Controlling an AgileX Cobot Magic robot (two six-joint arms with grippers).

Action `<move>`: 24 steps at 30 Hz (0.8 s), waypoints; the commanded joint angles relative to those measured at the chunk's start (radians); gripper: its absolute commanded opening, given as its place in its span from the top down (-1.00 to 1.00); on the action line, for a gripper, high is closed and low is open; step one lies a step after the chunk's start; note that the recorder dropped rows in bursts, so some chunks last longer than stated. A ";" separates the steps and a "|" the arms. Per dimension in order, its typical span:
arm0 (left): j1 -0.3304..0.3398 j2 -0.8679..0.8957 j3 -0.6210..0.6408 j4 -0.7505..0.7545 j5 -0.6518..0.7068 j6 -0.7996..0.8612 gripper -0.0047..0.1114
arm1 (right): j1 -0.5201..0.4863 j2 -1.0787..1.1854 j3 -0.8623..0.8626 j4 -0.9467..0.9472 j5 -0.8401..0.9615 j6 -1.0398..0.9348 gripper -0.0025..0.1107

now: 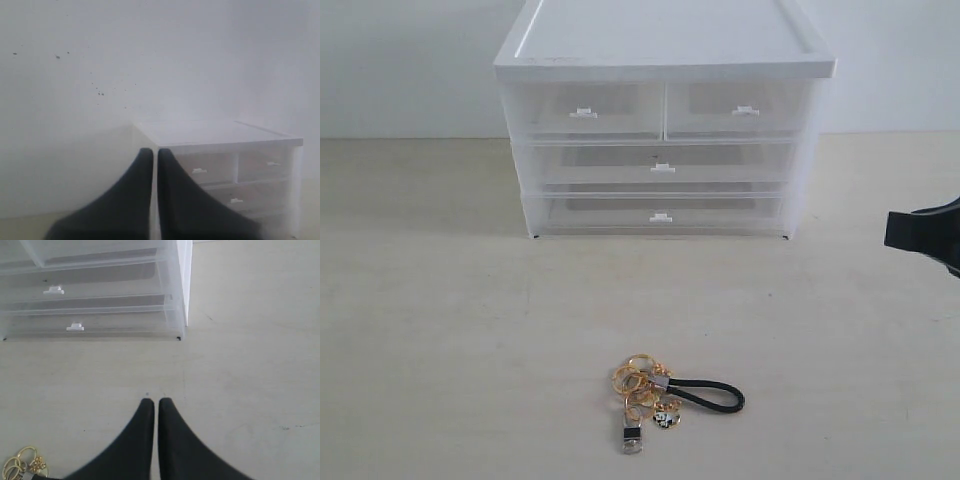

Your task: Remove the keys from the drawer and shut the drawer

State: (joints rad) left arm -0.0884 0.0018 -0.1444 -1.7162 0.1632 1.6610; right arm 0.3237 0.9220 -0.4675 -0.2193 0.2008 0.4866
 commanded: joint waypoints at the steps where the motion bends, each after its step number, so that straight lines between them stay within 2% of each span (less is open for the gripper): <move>1: 0.002 -0.002 0.006 0.008 -0.061 0.008 0.85 | -0.005 -0.005 0.000 -0.001 -0.010 0.001 0.96; 7: 0.002 -0.002 0.031 -0.012 -0.205 -0.039 0.85 | -0.005 -0.005 0.000 -0.001 -0.010 0.001 0.96; 11: 0.002 -0.002 0.089 -0.014 -0.219 -0.075 0.85 | -0.005 -0.005 0.000 -0.001 -0.010 0.001 0.96; 15: 0.002 -0.002 0.144 0.140 -0.225 -0.114 0.85 | -0.005 -0.005 0.000 -0.001 -0.010 0.001 0.96; 17: 0.002 -0.002 0.144 0.346 -0.228 -0.294 0.85 | -0.005 -0.005 0.000 -0.001 -0.010 0.001 0.96; 19: 0.002 -0.002 0.144 0.546 -0.228 -0.544 0.85 | -0.005 -0.005 0.000 -0.001 -0.010 0.001 0.96; 24: 0.002 -0.002 0.144 1.368 -0.177 -1.376 0.85 | -0.005 -0.005 0.000 -0.001 -0.013 0.001 0.96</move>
State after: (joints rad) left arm -0.0884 0.0018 -0.0040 -0.7598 -0.0609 0.7285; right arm 0.3230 0.9220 -0.4675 -0.2193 0.1987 0.4866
